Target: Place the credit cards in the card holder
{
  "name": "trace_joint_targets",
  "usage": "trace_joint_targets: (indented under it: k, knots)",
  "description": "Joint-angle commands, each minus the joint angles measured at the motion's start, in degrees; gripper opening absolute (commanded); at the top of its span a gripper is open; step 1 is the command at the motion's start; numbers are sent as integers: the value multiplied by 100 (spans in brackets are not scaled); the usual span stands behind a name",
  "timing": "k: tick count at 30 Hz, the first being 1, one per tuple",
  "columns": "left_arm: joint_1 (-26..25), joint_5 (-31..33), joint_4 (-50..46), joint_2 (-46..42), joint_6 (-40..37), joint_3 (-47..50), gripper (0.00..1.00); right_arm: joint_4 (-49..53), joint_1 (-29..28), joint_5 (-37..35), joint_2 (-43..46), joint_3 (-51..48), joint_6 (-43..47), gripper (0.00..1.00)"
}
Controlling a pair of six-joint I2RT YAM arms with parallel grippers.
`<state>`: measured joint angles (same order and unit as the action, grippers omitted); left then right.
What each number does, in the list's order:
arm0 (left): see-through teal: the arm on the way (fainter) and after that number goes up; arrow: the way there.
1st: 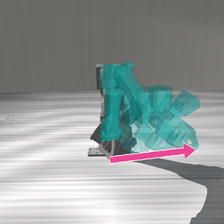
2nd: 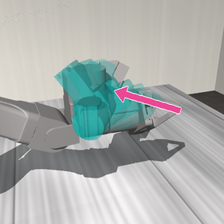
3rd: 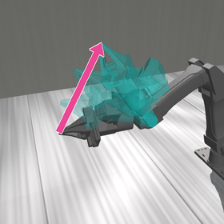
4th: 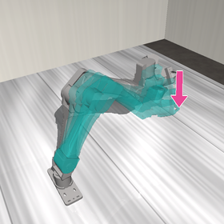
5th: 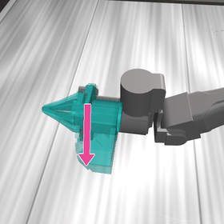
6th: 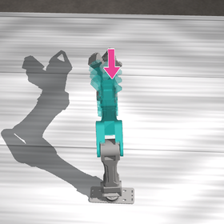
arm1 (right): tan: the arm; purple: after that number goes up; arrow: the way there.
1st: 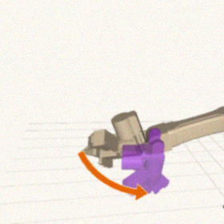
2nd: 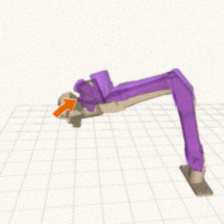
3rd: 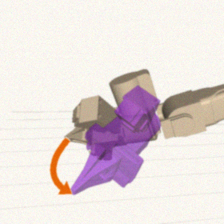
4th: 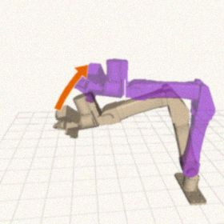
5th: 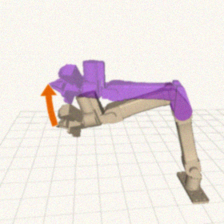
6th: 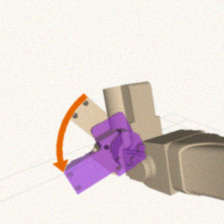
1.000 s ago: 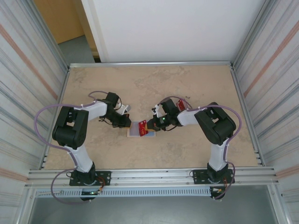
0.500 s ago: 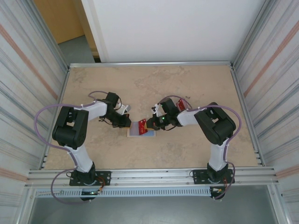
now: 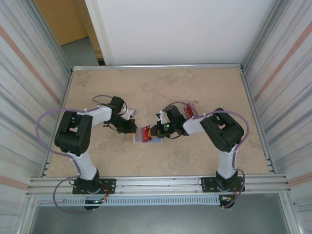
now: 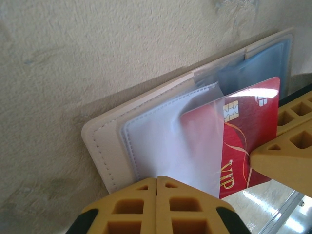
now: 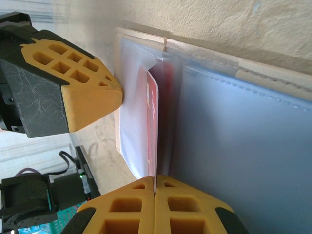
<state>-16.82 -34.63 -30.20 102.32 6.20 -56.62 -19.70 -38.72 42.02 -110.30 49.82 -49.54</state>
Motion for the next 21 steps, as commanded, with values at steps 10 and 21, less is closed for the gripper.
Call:
trace_joint_targets:
  k: [10, 21]
  knots:
    - [51, 79, -35, -119, -68, 58, 0, -659, -76, -517, -32, -488, -635, 0]
    - [54, 79, -30, -120, -70, 56, 0, -1065, -160, -692, -173, -561, -944, 0]
